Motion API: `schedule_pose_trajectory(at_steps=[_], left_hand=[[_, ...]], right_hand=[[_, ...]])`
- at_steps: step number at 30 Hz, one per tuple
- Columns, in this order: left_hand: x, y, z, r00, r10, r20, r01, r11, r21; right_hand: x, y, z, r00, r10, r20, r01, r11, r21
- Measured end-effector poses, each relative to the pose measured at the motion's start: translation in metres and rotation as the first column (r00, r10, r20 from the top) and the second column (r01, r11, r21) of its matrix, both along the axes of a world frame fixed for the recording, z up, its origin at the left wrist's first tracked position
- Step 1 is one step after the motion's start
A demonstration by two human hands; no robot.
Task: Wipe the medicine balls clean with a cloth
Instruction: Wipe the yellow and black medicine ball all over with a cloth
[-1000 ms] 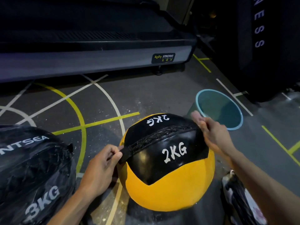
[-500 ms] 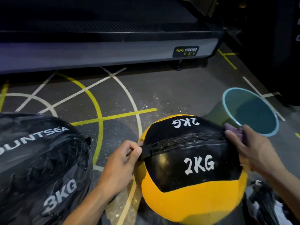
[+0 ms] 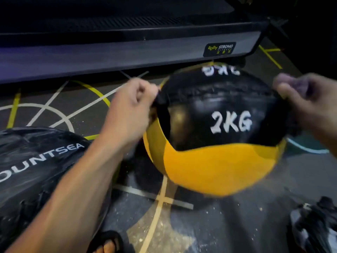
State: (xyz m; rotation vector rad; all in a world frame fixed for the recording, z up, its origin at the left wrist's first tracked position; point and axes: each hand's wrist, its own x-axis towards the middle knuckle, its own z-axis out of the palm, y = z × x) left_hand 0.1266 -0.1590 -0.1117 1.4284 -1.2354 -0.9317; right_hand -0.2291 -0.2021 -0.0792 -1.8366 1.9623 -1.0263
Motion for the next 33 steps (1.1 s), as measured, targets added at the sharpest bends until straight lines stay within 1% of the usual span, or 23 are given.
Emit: schedule_pose_trajectory(at_steps=[2, 5, 8, 11, 13, 14, 16, 18, 22, 24, 27, 29, 31, 33], left_hand=[[0.006, -0.015, 0.006, 0.998, 0.051, 0.04, -0.049, 0.997, -0.055], [0.015, -0.023, 0.003, 0.995, 0.092, 0.027, -0.09, 0.994, -0.069], [0.023, -0.019, -0.006, 0.995, 0.096, -0.003, -0.096, 0.993, -0.074], [0.028, -0.01, -0.013, 0.993, 0.09, -0.078, -0.097, 0.991, -0.094], [0.029, -0.001, -0.027, 0.989, 0.093, -0.115, -0.101, 0.993, -0.066], [0.028, 0.006, -0.037, 0.99, 0.096, -0.102, -0.099, 0.995, -0.027], [0.028, 0.024, -0.062, 0.996, 0.077, -0.048, -0.075, 0.996, 0.053], [0.03, 0.039, -0.077, 0.999, 0.045, -0.018, -0.043, 0.996, 0.082], [0.03, 0.051, -0.069, 0.997, 0.014, 0.082, -0.024, 0.992, 0.124], [0.029, 0.058, -0.06, 0.988, 0.002, 0.154, -0.02, 0.993, 0.118], [0.028, 0.07, -0.05, 0.961, -0.02, 0.274, -0.002, 0.997, 0.078], [0.027, 0.074, -0.044, 0.902, -0.1, 0.421, 0.1, 0.995, 0.021], [0.024, 0.075, -0.042, 0.805, -0.185, 0.564, 0.238, 0.971, -0.021], [0.019, 0.08, -0.048, 0.72, -0.231, 0.654, 0.32, 0.947, -0.018]], right_hand=[[0.016, -0.019, -0.001, 1.0, 0.023, 0.01, -0.023, 0.999, -0.048], [0.038, -0.031, -0.016, 1.0, -0.006, -0.007, 0.005, 0.989, -0.149], [0.052, -0.032, -0.03, 0.998, -0.049, -0.036, 0.042, 0.983, -0.178], [0.061, -0.022, -0.04, 0.995, -0.097, 0.031, 0.101, 0.97, -0.22], [0.064, -0.007, -0.057, 0.992, -0.065, 0.108, 0.087, 0.973, -0.214], [0.064, 0.002, -0.07, 0.989, -0.031, 0.146, 0.06, 0.979, -0.196], [0.063, 0.021, -0.097, 0.986, -0.011, 0.165, 0.026, 0.996, -0.09], [0.064, 0.035, -0.109, 0.988, -0.052, 0.142, 0.051, 0.999, 0.006], [0.067, 0.049, -0.107, 0.986, -0.1, 0.136, 0.096, 0.995, 0.029], [0.069, 0.061, -0.105, 0.98, -0.109, 0.166, 0.108, 0.994, 0.015], [0.075, 0.095, -0.101, 0.967, -0.097, 0.235, 0.086, 0.995, 0.058], [0.074, 0.117, -0.102, 0.965, -0.087, 0.248, 0.071, 0.995, 0.073], [0.069, 0.135, -0.108, 0.969, -0.096, 0.229, 0.074, 0.992, 0.103], [0.062, 0.153, -0.111, 0.954, -0.112, 0.278, 0.078, 0.989, 0.128]])
